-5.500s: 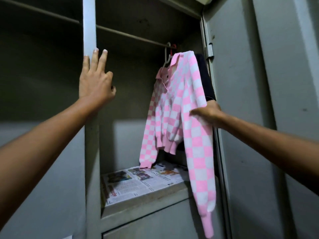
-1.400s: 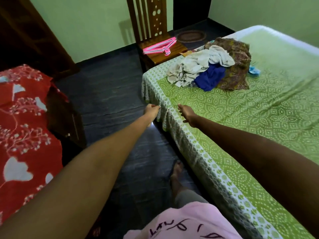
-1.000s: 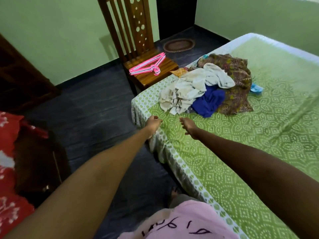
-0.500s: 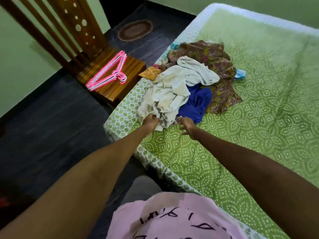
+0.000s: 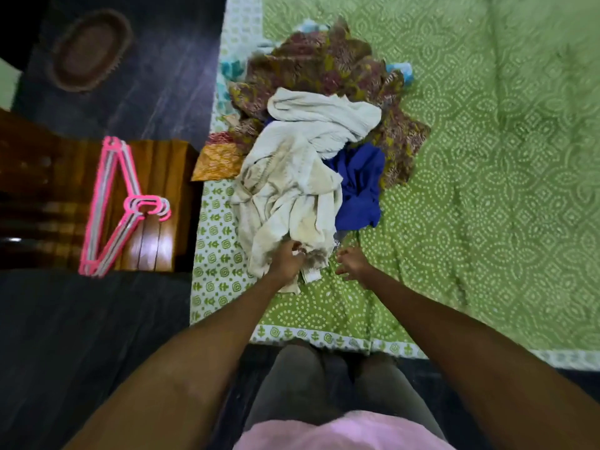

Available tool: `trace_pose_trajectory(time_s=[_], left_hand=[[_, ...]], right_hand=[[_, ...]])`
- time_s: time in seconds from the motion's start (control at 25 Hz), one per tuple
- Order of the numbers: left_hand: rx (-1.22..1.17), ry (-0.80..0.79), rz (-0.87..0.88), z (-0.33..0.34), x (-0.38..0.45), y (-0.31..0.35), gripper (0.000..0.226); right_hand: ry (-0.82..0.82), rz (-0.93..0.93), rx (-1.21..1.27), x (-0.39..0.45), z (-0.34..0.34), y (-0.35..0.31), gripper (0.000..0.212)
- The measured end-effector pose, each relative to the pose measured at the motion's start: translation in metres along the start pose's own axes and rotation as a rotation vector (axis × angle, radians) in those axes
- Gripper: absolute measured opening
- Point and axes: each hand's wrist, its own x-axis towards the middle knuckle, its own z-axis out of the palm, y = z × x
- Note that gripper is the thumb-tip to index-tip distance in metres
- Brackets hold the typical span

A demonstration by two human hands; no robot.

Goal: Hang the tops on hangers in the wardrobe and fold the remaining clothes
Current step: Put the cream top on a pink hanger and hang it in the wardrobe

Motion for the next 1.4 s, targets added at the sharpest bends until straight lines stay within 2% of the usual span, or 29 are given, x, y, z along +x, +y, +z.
trace_pose_trajectory(time_s=[0.16,0.24,0.32,0.4,0.48,0.6,0.68,0.8,0.88,1.0,1.08,1.16,1.28,1.4], left_hand=[[-0.031,0.009,-0.020,0.001,0.034,-0.017,0.048],[-0.035,0.033,0.023,0.004,0.038,-0.026,0.053],[-0.035,0.070,0.110,0.007,0.035,-0.033,0.065],[-0.064,0.091,0.160,0.007,0.036,-0.040,0.070],[-0.089,0.116,0.123,0.004,0.041,-0.047,0.064],[-0.122,0.203,0.017,-0.007,0.033,-0.038,0.049],[-0.055,0.272,0.106,-0.014,0.021,-0.021,0.046],[-0.035,0.278,0.291,-0.024,-0.001,0.008,0.068],[-0.153,0.235,0.252,-0.030,-0.009,0.025,0.084],[-0.342,0.274,0.173,-0.042,-0.025,0.062,0.078],[-0.484,0.309,0.154,-0.053,-0.036,0.092,0.075],[-0.511,0.325,0.162,-0.067,-0.049,0.121,0.074],[-0.577,0.370,0.331,-0.084,-0.055,0.139,0.067],[-0.591,0.365,0.318,-0.093,-0.061,0.147,0.063]], right_hand=[[0.091,-0.089,-0.033,0.031,0.017,-0.008,0.014],[0.112,-0.164,0.013,0.047,0.024,-0.025,0.032],[0.122,-0.119,0.119,0.061,0.031,-0.036,0.046],[0.115,-0.022,0.198,0.065,0.037,-0.043,0.043],[0.053,0.002,0.238,0.055,0.040,-0.047,0.032],[-0.157,-0.134,0.309,0.016,0.027,-0.058,0.019],[-0.290,-0.252,0.284,-0.020,0.011,-0.070,0.006],[-0.350,-0.424,0.217,-0.073,-0.012,-0.104,0.023],[-0.411,-0.513,0.219,-0.108,-0.024,-0.133,0.021],[-0.579,-0.596,0.324,-0.159,-0.042,-0.175,0.017],[-0.726,-0.639,0.481,-0.192,-0.053,-0.204,0.019],[-0.826,-0.660,0.642,-0.221,-0.061,-0.230,0.021],[-0.792,-0.711,0.747,-0.252,-0.066,-0.262,0.026],[-0.784,-0.750,0.770,-0.265,-0.066,-0.272,0.027]])
